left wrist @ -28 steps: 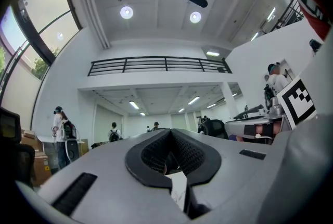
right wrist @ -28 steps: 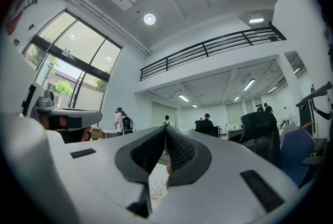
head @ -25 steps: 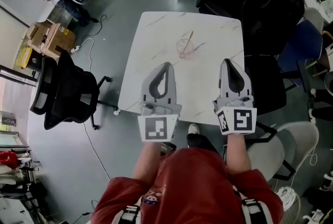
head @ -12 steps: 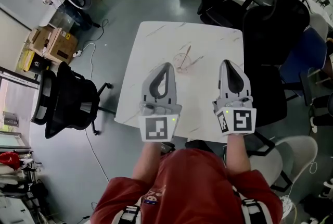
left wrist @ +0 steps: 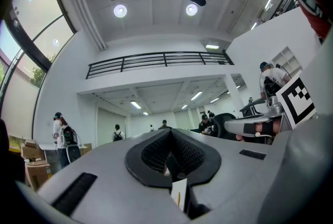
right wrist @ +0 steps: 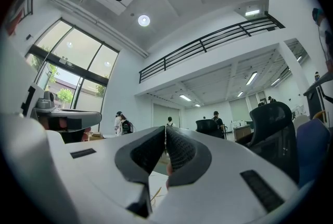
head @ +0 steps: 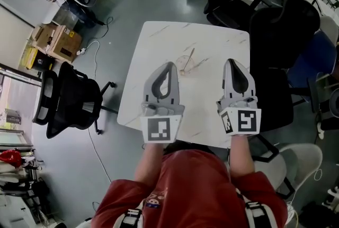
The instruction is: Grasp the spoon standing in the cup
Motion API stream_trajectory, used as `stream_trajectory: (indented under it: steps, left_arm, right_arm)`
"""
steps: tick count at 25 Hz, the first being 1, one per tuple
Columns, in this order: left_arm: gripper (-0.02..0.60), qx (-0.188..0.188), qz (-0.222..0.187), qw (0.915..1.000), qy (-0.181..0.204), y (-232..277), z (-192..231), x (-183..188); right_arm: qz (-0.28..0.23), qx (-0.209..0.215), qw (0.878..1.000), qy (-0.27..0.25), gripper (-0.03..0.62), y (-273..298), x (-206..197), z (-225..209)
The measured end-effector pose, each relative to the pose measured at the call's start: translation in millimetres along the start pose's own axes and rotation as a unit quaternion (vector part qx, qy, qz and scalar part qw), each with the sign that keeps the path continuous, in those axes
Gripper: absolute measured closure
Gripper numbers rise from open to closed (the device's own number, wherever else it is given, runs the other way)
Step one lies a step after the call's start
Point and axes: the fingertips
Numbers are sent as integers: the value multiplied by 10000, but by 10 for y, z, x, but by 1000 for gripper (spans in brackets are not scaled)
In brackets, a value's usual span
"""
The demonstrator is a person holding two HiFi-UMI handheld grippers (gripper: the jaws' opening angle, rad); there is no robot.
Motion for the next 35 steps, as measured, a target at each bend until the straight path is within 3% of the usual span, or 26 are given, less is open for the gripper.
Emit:
stream_trajectory:
  steps: [24, 35]
  left_arm:
    - [572, 64, 14, 9999, -95, 246, 636, -275]
    - [572, -83, 242, 9993, -262, 433, 807, -603]
  right_arm:
    - [188, 70, 9998, -69, 577, 660, -267, 340]
    - [436, -33, 9989, -160, 577, 890, -511, 417]
Point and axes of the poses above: the fingertips, and each gripper's own axes: y forward along the fingers, z to its left, x out of its top
